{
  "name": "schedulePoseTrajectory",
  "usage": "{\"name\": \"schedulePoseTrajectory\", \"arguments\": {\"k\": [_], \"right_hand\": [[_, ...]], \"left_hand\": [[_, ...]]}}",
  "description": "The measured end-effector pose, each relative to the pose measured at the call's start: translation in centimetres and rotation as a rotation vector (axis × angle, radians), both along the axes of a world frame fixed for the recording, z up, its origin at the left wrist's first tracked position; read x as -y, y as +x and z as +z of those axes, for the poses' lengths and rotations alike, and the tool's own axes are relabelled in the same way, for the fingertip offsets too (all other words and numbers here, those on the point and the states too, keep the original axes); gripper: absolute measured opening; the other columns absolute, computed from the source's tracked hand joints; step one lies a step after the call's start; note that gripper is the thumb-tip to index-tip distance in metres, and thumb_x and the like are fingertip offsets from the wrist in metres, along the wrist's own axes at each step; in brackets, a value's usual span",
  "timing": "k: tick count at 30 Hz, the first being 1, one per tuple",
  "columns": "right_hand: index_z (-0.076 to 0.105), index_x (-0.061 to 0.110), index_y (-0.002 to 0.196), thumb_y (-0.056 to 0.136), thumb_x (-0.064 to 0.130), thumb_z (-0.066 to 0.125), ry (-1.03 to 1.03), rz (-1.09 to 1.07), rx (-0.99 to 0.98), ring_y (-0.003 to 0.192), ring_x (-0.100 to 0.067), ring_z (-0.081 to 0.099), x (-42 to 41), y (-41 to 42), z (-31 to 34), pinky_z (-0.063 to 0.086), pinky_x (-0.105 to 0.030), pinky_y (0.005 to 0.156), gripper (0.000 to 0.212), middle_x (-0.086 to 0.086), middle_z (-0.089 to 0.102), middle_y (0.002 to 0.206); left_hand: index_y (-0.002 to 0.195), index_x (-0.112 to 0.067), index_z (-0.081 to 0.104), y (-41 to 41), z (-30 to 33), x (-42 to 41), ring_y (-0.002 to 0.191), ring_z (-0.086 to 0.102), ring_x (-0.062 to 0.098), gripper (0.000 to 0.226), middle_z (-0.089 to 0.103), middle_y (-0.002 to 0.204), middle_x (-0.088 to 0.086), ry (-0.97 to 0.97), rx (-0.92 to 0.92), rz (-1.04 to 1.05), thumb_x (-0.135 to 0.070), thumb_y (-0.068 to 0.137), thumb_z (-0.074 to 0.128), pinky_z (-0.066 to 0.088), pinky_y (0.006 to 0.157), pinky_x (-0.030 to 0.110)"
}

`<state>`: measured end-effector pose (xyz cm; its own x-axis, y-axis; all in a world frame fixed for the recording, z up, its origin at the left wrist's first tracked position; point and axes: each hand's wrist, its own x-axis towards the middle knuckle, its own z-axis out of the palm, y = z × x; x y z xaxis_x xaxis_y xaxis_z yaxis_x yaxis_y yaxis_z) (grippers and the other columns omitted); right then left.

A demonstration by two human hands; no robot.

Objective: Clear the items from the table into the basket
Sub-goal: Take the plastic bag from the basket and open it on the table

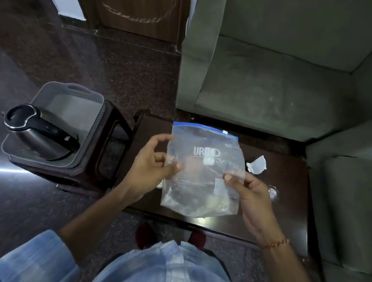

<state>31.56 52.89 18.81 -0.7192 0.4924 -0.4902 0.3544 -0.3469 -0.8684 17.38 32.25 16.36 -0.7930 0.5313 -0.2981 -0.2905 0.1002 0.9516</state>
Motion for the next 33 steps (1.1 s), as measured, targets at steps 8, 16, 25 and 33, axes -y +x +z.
{"name": "schedulePoseTrajectory", "arguments": {"k": [8, 16, 25, 33], "right_hand": [[0.08, 0.026, 0.082, 0.07, 0.017, 0.078, 0.329, -0.017, -0.193, 0.11, -0.002, 0.06, -2.9, 2.4, 1.0, 0.049, -0.018, 0.089, 0.015, 0.004, 0.06, 0.122], [0.078, 0.015, 0.086, 0.075, 0.017, 0.078, 0.407, 0.123, -0.384, 0.134, -0.017, 0.049, -7.9, 4.7, 2.2, 0.038, -0.038, 0.112, 0.011, 0.002, 0.066, 0.127], [0.052, 0.027, 0.112, 0.07, 0.001, 0.073, 0.093, 0.025, -0.384, 0.084, -0.014, 0.072, -9.8, 6.1, 2.0, 0.06, -0.028, 0.065, 0.054, -0.004, 0.075, 0.097], [0.042, 0.044, 0.129, 0.072, 0.006, 0.074, 0.026, 0.013, -0.195, 0.071, -0.013, 0.07, -12.9, 8.5, -1.0, 0.058, -0.025, 0.064, 0.076, -0.007, 0.074, 0.078]], "left_hand": [[0.109, -0.028, 0.071, 2.0, 2.0, -2.6, 0.097, 0.071, 0.013, 0.057, 0.073, 0.107, -0.001, -0.075, -0.091, -0.146, -0.025, 0.056, 0.09, 0.059, 0.079, 0.028], [0.081, -0.028, 0.072, 3.6, 4.3, -5.3, 0.081, 0.067, 0.027, 0.012, 0.067, 0.089, -0.003, -0.119, -0.336, -0.151, -0.027, 0.073, 0.079, 0.058, 0.074, 0.04], [0.085, -0.026, 0.052, 5.0, 4.5, -9.9, 0.069, 0.06, 0.012, 0.023, 0.063, 0.075, -0.005, -0.099, -0.33, -0.101, -0.047, 0.087, 0.062, 0.052, 0.06, 0.04], [0.1, -0.029, 0.053, 6.6, 2.6, -13.6, 0.067, 0.067, 0.009, 0.03, 0.072, 0.085, -0.004, -0.178, -0.321, -0.058, -0.039, 0.081, 0.074, 0.057, 0.061, 0.03]]}}
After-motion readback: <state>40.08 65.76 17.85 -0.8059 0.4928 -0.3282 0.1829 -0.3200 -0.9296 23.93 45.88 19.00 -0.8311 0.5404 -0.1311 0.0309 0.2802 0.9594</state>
